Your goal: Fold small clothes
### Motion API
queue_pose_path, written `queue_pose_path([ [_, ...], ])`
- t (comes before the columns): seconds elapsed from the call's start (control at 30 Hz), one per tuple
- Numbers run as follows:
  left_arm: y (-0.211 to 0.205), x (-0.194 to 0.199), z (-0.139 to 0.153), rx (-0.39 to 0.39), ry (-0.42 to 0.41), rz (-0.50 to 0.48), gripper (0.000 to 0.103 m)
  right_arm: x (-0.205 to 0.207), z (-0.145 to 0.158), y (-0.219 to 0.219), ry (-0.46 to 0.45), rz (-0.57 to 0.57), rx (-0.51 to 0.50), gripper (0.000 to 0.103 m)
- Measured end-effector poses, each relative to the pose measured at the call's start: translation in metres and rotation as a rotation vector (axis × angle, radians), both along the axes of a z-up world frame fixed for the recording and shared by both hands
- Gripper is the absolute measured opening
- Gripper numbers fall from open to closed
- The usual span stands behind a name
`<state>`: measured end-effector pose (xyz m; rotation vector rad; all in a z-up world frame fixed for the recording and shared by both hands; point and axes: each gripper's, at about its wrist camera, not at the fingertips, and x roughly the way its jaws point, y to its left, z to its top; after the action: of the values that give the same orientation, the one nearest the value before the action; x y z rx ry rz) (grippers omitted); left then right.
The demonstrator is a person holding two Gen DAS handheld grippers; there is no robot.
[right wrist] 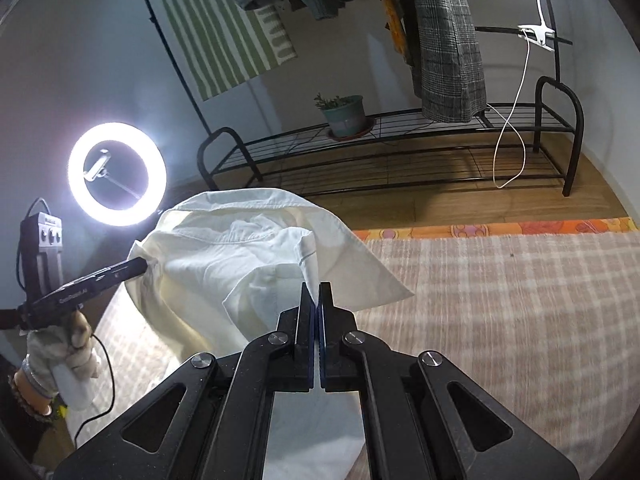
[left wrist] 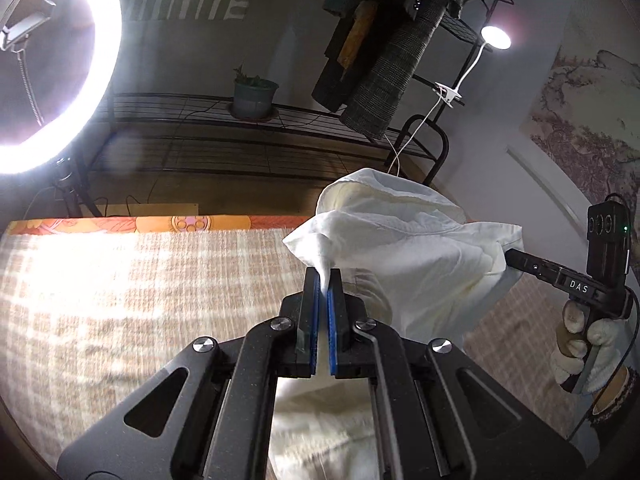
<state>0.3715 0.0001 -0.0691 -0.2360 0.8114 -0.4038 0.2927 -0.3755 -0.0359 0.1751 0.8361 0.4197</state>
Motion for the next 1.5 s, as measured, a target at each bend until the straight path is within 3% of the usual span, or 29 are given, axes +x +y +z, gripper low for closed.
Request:
queue_pose_path([
  [0.3,-0.001,-0.073,0.004,0.024,-0.003,-0.006,0.001,-0.065,0.011,0.004,0.015,0.032,-0.041,0.000],
  [0.6,-0.006,-0.144,-0.015,0.088,0.027,-0.015,0.001,-0.137,-0.002,0.009,0.032,0.063,-0.123,0.000],
  [0.87,-0.016,-0.196,-0.040,0.188,0.046,-0.045,0.001,-0.192,-0.019,0.014,0.027,0.090,-0.250,0.000],
  [1.03,-0.011,-0.227,-0.046,0.208,0.083,-0.055,0.001,-0.228,-0.021,0.015,0.007,0.092,-0.344,0.001],
  [1.13,-0.003,-0.244,-0.043,0.197,0.092,-0.050,0.001,-0.247,-0.019,0.004,0.024,0.092,-0.336,0.001],
  [1.2,0.005,-0.249,-0.040,0.161,0.106,-0.032,0.001,-0.256,-0.013,-0.005,0.042,0.086,-0.286,0.001],
  [1.37,0.031,-0.237,-0.045,-0.065,0.216,0.065,0.005,-0.258,-0.006,-0.023,0.090,0.024,-0.082,0.001],
  [1.43,0.032,-0.229,-0.054,-0.142,0.278,0.078,0.024,-0.252,-0.012,-0.027,0.134,-0.021,0.011,0.001],
  [1.5,0.032,-0.224,-0.065,-0.199,0.333,0.095,0.034,-0.243,-0.022,-0.031,0.191,-0.060,0.095,0.004],
])
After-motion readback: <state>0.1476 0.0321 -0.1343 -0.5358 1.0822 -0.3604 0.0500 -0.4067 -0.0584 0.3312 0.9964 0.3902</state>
